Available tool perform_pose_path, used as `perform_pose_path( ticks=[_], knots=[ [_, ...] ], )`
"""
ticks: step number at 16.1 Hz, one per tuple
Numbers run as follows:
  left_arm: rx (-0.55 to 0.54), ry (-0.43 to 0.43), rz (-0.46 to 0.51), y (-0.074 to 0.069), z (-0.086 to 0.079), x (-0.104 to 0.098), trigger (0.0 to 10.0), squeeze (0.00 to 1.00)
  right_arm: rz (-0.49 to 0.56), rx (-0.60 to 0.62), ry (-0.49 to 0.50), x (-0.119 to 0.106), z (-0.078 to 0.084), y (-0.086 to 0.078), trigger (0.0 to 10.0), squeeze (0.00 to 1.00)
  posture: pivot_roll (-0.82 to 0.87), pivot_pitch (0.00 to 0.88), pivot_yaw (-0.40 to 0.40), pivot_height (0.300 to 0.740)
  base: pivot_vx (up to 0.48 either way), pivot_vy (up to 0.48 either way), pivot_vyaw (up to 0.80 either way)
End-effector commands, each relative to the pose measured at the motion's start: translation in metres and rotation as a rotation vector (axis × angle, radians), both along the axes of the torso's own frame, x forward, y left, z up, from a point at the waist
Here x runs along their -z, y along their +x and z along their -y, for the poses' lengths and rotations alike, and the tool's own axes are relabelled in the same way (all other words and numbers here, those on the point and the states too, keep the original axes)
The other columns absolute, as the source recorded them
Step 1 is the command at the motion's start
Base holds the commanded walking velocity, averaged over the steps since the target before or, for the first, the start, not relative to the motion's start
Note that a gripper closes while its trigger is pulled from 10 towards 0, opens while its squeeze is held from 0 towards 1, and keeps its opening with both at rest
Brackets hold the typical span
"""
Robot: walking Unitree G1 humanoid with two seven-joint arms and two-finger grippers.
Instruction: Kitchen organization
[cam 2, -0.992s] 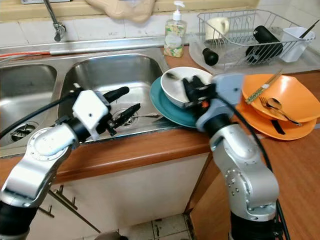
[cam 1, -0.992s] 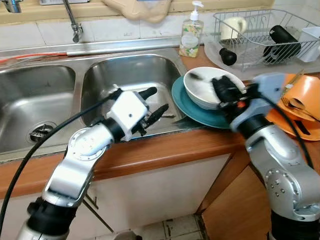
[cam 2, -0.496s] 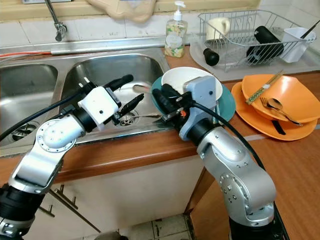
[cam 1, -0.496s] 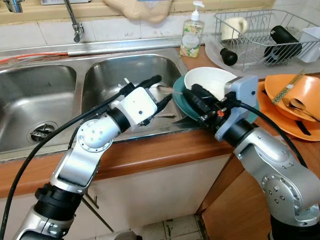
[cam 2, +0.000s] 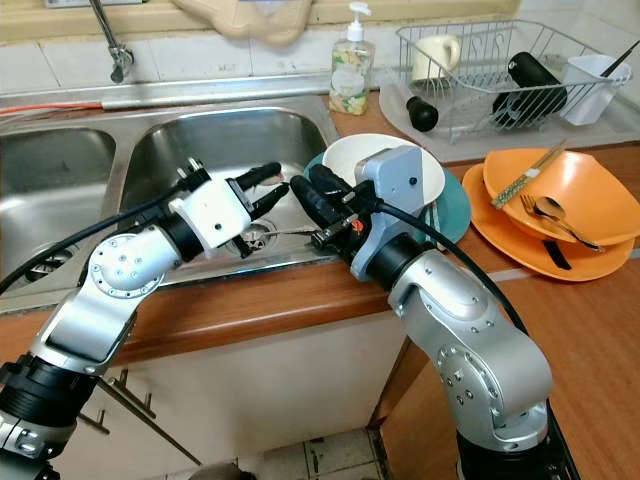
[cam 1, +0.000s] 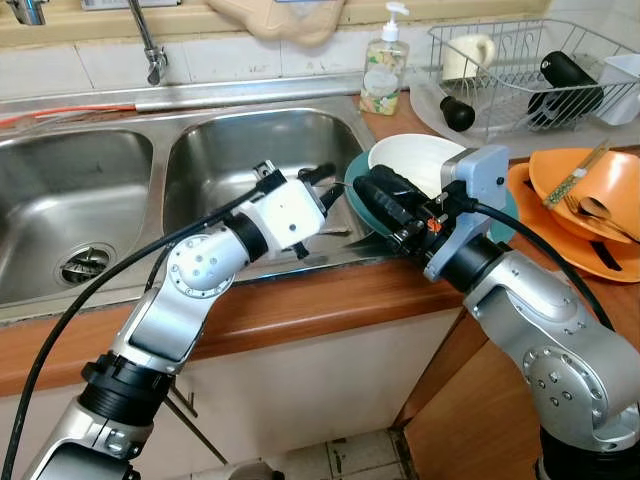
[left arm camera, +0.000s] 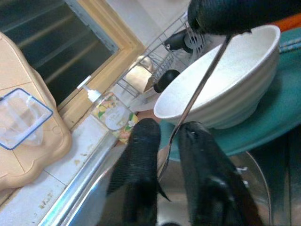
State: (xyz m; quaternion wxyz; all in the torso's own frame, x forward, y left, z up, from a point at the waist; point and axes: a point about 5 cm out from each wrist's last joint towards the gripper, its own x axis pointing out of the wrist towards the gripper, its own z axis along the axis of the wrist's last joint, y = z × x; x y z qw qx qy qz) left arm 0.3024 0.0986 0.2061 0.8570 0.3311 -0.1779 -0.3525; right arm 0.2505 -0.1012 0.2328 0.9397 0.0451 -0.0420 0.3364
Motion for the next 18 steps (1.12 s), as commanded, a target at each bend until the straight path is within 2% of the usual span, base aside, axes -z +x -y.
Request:
perform_pose_path(
  ticks=[1, 8, 9, 10, 11, 12, 16, 17, 18],
  knots=[
    [0.017, 0.045, 0.030, 0.0027, 0.0009, -0.0043, 0.0, 0.00, 0.033, -0.038, 0.003, -0.0092, -0.0059, -0.0034, 0.0, 0.00, -0.02, 0.000, 0.038, 0.740, 0.000, 0.000, 0.00],
    [0.005, 0.106, 0.067, 0.0098, -0.0009, -0.0029, 0.0, 0.00, 0.036, -0.053, 0.004, -0.0111, -0.0095, -0.0038, 0.0, 0.00, -0.02, 0.000, 0.046, 0.740, 0.000, 0.000, 0.00],
    [0.004, 0.104, 0.076, 0.0102, -0.0013, -0.0037, 0.7, 0.00, 0.036, -0.045, 0.005, -0.0109, -0.0092, -0.0033, 0.0, 0.00, -0.02, 0.000, 0.047, 0.740, 0.000, 0.000, 0.00],
    [0.004, 0.104, 0.078, 0.0102, -0.0014, -0.0038, 0.7, 0.00, 0.035, -0.043, 0.004, -0.0108, -0.0091, -0.0031, 0.0, 0.00, -0.02, 0.000, 0.047, 0.740, 0.000, 0.000, 0.00],
    [0.001, 0.090, 0.072, 0.0102, -0.0021, -0.0043, 10.0, 0.00, 0.034, -0.036, 0.004, -0.0105, -0.0086, -0.0026, 0.0, 0.00, -0.02, 0.000, 0.046, 0.740, 0.000, 0.000, 0.00],
    [0.007, 0.079, 0.063, 0.0095, -0.0029, -0.0044, 10.0, 1.00, 0.032, -0.025, 0.005, -0.0100, -0.0076, -0.0014, 0.0, 0.00, -0.02, 0.000, 0.047, 0.740, 0.000, 0.000, 0.00],
    [0.016, 0.102, 0.085, 0.0093, -0.0029, -0.0046, 10.0, 1.00, 0.031, -0.016, 0.006, -0.0100, -0.0072, 0.0001, 0.0, 0.00, -0.02, 0.000, 0.047, 0.740, 0.000, 0.000, 0.00],
    [0.010, 0.105, 0.102, 0.0105, -0.0019, -0.0061, 10.0, 0.00, 0.028, -0.022, 0.002, -0.0096, -0.0077, 0.0001, 0.0, 0.00, -0.02, 0.000, 0.047, 0.740, 0.000, 0.000, 0.00],
    [0.006, 0.107, 0.109, 0.0110, -0.0015, -0.0066, 10.0, 0.00, 0.026, -0.030, -0.002, -0.0093, -0.0084, -0.0003, 0.0, 0.00, -0.02, 0.000, 0.047, 0.740, 0.000, 0.000, 0.00]
  ],
)
